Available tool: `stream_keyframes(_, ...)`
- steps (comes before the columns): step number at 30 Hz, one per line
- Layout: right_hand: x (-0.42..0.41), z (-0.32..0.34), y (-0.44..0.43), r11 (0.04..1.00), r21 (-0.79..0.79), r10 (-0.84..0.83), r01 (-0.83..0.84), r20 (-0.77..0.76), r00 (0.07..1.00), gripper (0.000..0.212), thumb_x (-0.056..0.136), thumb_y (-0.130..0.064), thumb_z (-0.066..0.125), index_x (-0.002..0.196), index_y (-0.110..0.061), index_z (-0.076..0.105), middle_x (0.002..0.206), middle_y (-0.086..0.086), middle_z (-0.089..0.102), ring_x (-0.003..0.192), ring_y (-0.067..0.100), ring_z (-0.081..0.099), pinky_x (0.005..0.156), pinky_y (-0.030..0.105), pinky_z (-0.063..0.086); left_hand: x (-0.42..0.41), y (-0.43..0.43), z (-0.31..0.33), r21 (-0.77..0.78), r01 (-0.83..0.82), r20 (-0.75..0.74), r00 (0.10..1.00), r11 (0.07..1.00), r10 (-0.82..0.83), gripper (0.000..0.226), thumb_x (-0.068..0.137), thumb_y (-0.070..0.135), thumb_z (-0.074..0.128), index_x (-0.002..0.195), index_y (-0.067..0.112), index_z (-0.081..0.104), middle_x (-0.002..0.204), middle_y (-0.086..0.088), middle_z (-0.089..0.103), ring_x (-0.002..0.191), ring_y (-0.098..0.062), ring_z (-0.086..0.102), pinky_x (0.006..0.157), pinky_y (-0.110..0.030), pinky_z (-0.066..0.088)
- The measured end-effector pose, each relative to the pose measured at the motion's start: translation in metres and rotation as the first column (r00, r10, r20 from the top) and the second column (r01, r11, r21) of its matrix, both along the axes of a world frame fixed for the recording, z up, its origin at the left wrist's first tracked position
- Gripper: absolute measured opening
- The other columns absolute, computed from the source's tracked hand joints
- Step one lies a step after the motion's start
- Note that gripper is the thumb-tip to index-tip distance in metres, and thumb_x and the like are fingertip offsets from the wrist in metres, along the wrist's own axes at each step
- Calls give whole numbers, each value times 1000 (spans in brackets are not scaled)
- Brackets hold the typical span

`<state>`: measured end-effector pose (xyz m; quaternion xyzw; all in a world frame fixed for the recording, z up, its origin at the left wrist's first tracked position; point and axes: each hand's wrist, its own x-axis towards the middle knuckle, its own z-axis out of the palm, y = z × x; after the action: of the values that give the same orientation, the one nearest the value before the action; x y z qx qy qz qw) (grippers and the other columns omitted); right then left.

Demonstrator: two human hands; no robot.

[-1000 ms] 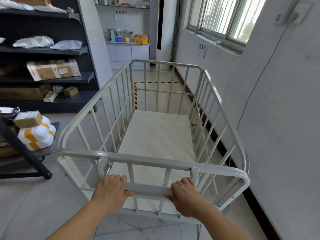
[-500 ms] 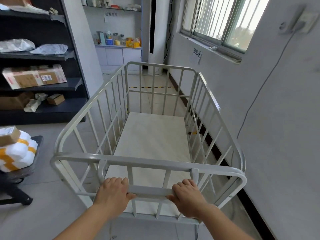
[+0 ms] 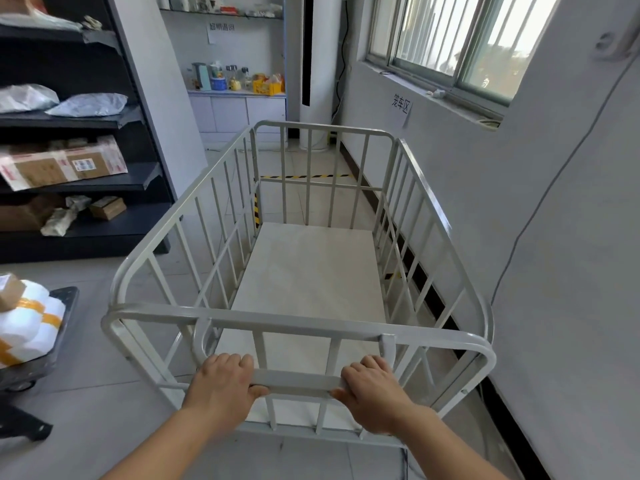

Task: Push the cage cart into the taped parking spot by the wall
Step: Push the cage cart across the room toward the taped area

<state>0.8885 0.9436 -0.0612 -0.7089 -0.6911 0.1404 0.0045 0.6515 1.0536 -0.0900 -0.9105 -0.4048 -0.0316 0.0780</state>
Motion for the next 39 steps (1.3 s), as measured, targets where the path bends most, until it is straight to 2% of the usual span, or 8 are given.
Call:
stream_keyframes(3,8,1,19,1000,20,13,-13,-9,1000,102,54,-75,-21,99,-20,52,104,1,59,103,22,43,105,38,24,8,20,-3,32,5,11,1000,999,-5,47,71,65,35,56,22,48,47,8,46,41,-12,45,45,-25,41)
stream_keyframes(8,34,3,54,1000,20,21,-21,-16,1000,105,52,-74,-21,103,-18,53,108,2,59,104,23,43,104,38,24,33,49,2,37,-6,-17,1000,999,6,49,49,61,78,58,23,48,48,9,47,41,-10,46,44,-24,43)
stream_keyframes(14,85,-1,93,999,17,30,-29,-16,999,110,47,-76,-28,98,-19,51,106,4,59,103,25,43,102,39,26,80,83,0,20,-48,-29,998,999,49,48,55,59,78,59,22,49,50,6,50,45,-14,49,49,-27,44)
stream_keyframes(21,134,3,138,1000,-10,18,-18,-3,1000,93,50,-72,-20,95,-23,45,108,4,57,105,24,42,104,39,25,135,120,12,-71,-102,10,995,992,103,46,88,62,37,94,19,51,92,0,60,86,-21,56,82,-34,39)
stream_keyframes(26,159,4,180,992,-122,-3,7,29,1000,52,94,-58,22,105,-17,50,111,4,56,108,24,41,107,39,22,155,166,0,-76,-95,35,995,993,98,48,86,64,34,86,20,51,81,1,60,76,-20,55,76,-35,40)
stream_keyframes(31,172,3,229,992,-129,-14,19,42,999,45,96,-53,28,107,-16,51,112,5,56,108,24,41,106,39,22,168,219,-5,-57,-62,-6,998,996,61,43,76,63,54,66,22,47,55,5,51,50,-16,46,55,-32,39)
stream_keyframes(34,177,4,260,991,-129,-13,20,60,998,60,90,-62,17,107,-15,51,113,5,56,110,25,41,106,39,22,174,250,-4,-80,-83,-8,997,993,82,41,76,60,58,69,21,48,60,4,54,54,-16,39,58,-33,38)
stream_keyframes(39,185,2,310,994,-108,-13,18,49,999,43,96,-52,28,103,-16,51,110,5,57,107,25,42,105,39,23,186,296,9,-107,-129,-24,992,986,128,44,87,62,37,92,19,48,90,1,59,84,-20,53,81,-34,37)
